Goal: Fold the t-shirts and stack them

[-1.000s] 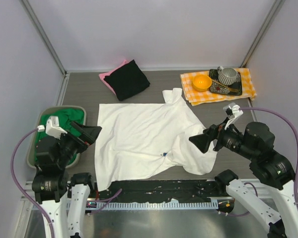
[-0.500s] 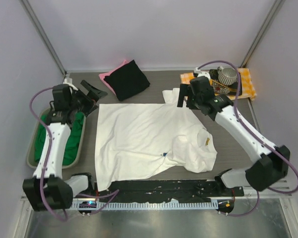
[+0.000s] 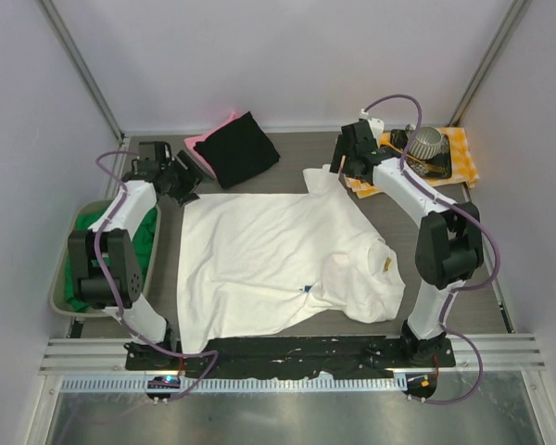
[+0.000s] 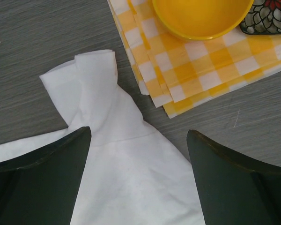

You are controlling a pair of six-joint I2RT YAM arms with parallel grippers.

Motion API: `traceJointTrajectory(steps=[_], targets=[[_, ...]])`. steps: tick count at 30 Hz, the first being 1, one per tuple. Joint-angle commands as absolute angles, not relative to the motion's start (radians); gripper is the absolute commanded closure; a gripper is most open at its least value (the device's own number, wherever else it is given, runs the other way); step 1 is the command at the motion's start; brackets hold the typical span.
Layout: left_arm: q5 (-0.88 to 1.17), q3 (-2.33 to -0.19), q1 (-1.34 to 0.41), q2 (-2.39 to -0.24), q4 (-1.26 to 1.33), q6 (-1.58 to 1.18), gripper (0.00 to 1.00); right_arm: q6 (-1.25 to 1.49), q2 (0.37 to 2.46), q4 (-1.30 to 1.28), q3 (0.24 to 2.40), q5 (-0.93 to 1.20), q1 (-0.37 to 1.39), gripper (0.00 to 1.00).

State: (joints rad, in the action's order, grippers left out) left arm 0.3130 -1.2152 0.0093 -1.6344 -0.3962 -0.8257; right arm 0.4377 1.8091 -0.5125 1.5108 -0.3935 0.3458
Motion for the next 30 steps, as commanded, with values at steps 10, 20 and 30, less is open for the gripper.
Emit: traceJointTrajectory(steps=[10,20,30], targets=[[0.155,-1.367,0.012,-1.850,-0.420,-0.773,0.40,0.431,2.088,-0.408,1.840,-0.235,0.314,0.16],[0.107,-1.382,0.009,-1.916,-0.442,-0.773,0.46,0.437,2.259,-0.445,1.973,-0.176,0.316,0.27],[0.118,-1.373,0.009,-1.901,-0.437,-0.772,0.46,0.463,2.350,-0.454,2.011,-0.115,0.321,0.42]])
